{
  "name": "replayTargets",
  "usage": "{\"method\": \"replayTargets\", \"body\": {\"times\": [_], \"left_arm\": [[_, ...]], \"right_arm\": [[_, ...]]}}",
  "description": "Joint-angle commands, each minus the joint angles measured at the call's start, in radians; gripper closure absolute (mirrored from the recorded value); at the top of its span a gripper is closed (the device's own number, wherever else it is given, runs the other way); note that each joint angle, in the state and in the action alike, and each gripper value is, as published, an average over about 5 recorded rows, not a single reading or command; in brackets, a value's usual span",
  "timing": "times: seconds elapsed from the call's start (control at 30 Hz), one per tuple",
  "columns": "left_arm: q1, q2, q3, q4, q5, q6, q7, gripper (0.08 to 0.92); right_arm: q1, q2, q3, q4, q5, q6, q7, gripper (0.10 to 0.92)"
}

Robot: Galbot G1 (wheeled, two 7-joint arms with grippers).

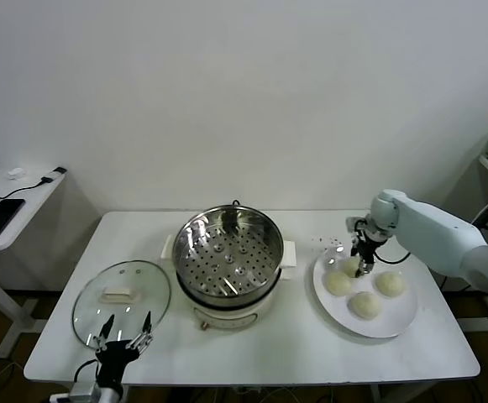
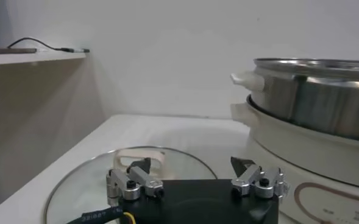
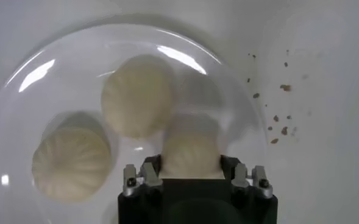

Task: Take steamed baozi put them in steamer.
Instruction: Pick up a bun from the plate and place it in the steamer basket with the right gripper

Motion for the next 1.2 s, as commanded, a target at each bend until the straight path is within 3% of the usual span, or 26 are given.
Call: {"method": "replayTargets", "body": {"times": [0.03, 0.3, 0.57, 0.67, 0.83, 1.03, 1.2], "left_arm": [[0.009, -0.001, 0.001, -0.025, 0.001, 0.001, 0.000, 0.177], [0.010, -0.005, 0.011, -0.052, 0.003, 0.008, -0.002, 0.177], [0.021, -0.008, 0.031, -0.057, 0.016, 0.003, -0.007, 0.177], [0.023, -0.009, 0.033, -0.059, 0.017, 0.002, -0.009, 0.177], [0.026, -0.006, 0.032, -0.056, 0.018, 0.000, -0.012, 0.177], [0.032, 0.001, 0.035, -0.053, 0.026, -0.002, -0.014, 0.177], [0.033, 0.002, 0.039, -0.052, 0.034, -0.002, -0.015, 0.177]], "right_arm": [[0.159, -0.043, -0.121, 0.130, 0.073, -0.018, -0.003, 0.388], [0.663, 0.016, -0.426, 0.387, 0.312, 0.066, -0.064, 0.386], [0.775, 0.250, -0.330, 0.565, 0.377, 0.271, -0.091, 0.382], [0.702, 0.327, -0.298, 0.593, 0.325, 0.350, -0.079, 0.386], [0.564, 0.397, -0.287, 0.538, 0.091, 0.526, -0.052, 0.383], [0.369, 0.451, -0.211, 0.328, -0.204, 0.737, -0.014, 0.383], [0.245, 0.497, -0.141, 0.139, -0.326, 0.818, 0.008, 0.381]]}}
